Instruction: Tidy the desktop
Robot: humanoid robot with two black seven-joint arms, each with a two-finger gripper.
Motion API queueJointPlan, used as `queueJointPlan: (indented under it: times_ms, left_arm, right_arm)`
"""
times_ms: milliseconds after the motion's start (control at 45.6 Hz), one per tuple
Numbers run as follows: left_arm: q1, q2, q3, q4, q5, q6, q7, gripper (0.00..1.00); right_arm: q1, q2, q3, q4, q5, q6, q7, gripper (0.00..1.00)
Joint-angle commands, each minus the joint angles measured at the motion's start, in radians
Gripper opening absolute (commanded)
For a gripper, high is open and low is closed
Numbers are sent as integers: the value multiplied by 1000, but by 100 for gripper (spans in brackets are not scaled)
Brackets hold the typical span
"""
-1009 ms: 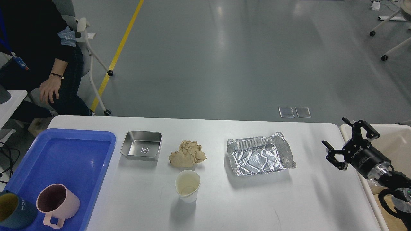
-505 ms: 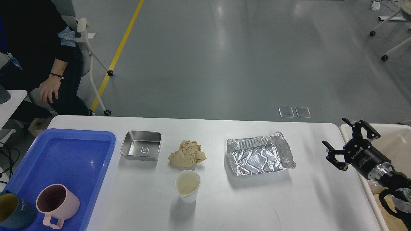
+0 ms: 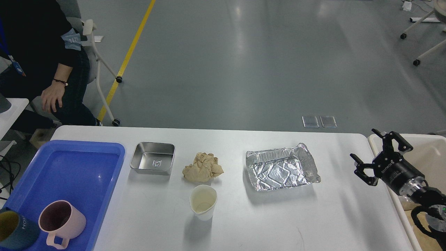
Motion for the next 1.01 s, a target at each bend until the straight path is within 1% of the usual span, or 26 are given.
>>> queueJointPlan:
  times_ms: [0, 44, 197, 285, 395, 439, 549, 614, 724, 768, 834, 922, 987]
  left_arm:
    - [-40, -1, -5, -1, -1, 5, 150, 99]
    - [-43, 2, -3, -5, -2, -5, 185, 99]
    - [-55, 16, -11, -12, -2, -27, 288, 99]
    - [-89, 15, -9, -12, -1, -36, 346, 99]
    - [-124, 10, -11, -12, 1, -83, 424, 99]
    - [-135, 4, -11, -12, 4, -94, 452, 99]
    - [-166, -34, -11, -11, 85, -99, 501, 99]
    - [-192, -91, -8, 2, 171, -100, 523, 99]
    - [-224, -174, 7, 29, 271, -105, 541, 99]
    - [-246, -234, 17, 63, 324, -110, 558, 99]
    - [-296, -304, 40, 101, 383, -123, 564, 99]
    - [-382, -399, 121, 187, 423, -137, 564, 99]
    - [-459, -476, 217, 258, 424, -137, 563, 99]
  right_arm:
    - [0, 1, 0, 0, 0, 0, 0, 100]
    - [1, 1, 0, 0, 0, 0, 0, 100]
    - [1, 2, 1, 2, 0, 2, 0, 100]
    - [1, 2, 3, 0, 0, 2, 0, 100]
    - [3, 4, 8, 2, 2, 3, 2, 100]
    - [3, 4, 9, 2, 2, 5, 2, 100]
    - [4, 4, 12, 3, 2, 6, 2, 100]
    - [4, 2, 12, 3, 3, 6, 2, 100]
    - [1, 2, 12, 5, 3, 8, 3, 100]
    - [0, 2, 14, 3, 3, 8, 3, 100]
    - [-2, -1, 14, 0, 3, 8, 3, 100]
    - [-8, -4, 14, 0, 3, 8, 3, 100]
    - [-10, -5, 14, 0, 3, 8, 3, 100]
